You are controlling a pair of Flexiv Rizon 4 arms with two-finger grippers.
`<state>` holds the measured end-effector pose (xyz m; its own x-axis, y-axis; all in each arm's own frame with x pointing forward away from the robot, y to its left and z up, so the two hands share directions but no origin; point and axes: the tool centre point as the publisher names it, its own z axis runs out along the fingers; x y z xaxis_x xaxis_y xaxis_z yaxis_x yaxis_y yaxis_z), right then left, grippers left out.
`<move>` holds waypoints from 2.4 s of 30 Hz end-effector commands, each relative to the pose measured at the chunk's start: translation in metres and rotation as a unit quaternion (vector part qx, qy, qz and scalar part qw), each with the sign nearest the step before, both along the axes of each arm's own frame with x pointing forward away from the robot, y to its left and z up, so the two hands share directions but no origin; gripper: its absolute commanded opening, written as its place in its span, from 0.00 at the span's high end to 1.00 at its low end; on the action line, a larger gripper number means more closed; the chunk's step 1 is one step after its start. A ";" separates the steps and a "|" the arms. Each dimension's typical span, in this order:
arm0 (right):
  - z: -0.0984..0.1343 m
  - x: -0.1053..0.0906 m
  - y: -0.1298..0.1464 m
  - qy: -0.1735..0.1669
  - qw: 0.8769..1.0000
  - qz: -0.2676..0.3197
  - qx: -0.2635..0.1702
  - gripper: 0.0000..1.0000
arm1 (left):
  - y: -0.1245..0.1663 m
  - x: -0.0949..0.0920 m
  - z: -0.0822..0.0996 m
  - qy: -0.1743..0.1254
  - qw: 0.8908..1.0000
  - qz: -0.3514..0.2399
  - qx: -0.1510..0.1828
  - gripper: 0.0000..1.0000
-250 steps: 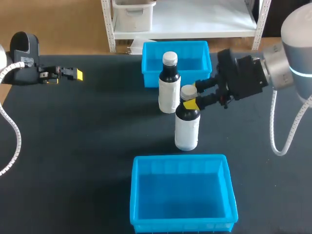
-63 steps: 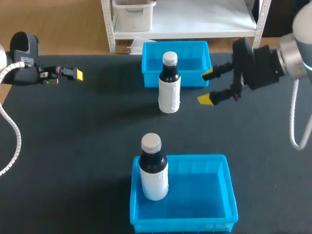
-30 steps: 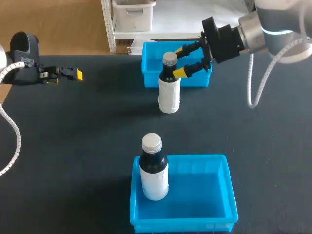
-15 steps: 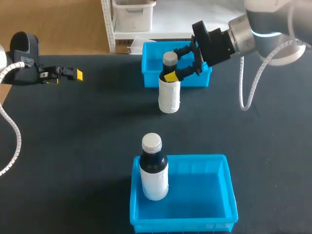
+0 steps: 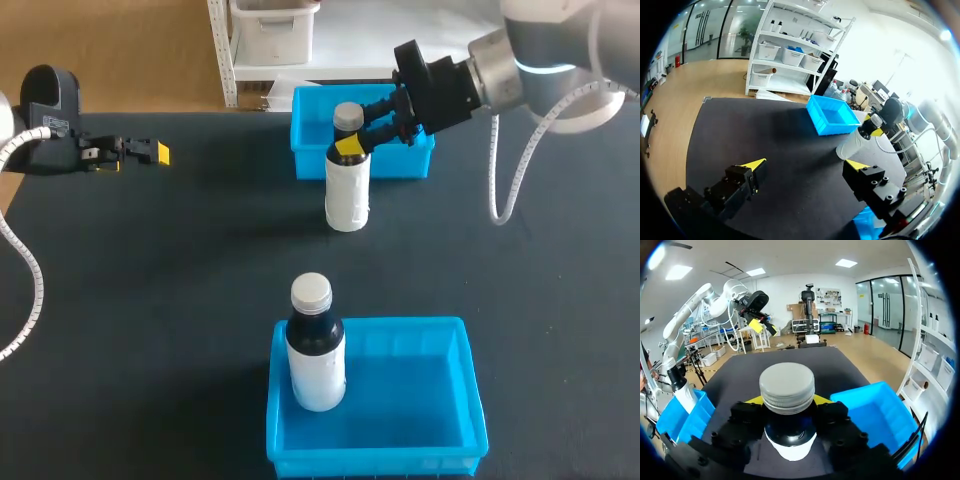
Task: Pick up the bottle, and place it in the far bin if it is heavy, or in the near bin if it is light.
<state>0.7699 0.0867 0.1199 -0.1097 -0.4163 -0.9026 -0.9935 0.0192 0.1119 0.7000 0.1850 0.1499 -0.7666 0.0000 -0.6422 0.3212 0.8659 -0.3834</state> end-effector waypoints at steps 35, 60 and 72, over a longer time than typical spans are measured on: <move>0.047 -0.003 -0.061 -0.019 0.998 -0.058 -0.019 0.59 | 0.000 0.000 0.000 0.000 1.000 0.000 0.000 0.00; 0.099 0.009 -0.139 -0.031 0.988 -0.147 -0.036 0.58 | 0.000 0.000 0.000 0.000 1.000 0.000 0.000 0.00; 0.114 0.066 -0.136 -0.050 0.985 -0.163 -0.035 0.58 | 0.000 0.000 0.000 0.000 1.000 0.000 0.000 0.00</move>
<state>0.8142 -0.0574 0.2327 -0.1588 -0.4323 -0.8876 -0.9325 0.3611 -0.0091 0.7000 0.1850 0.1499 -0.7666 0.0000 -0.6422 0.3212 0.8659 -0.3834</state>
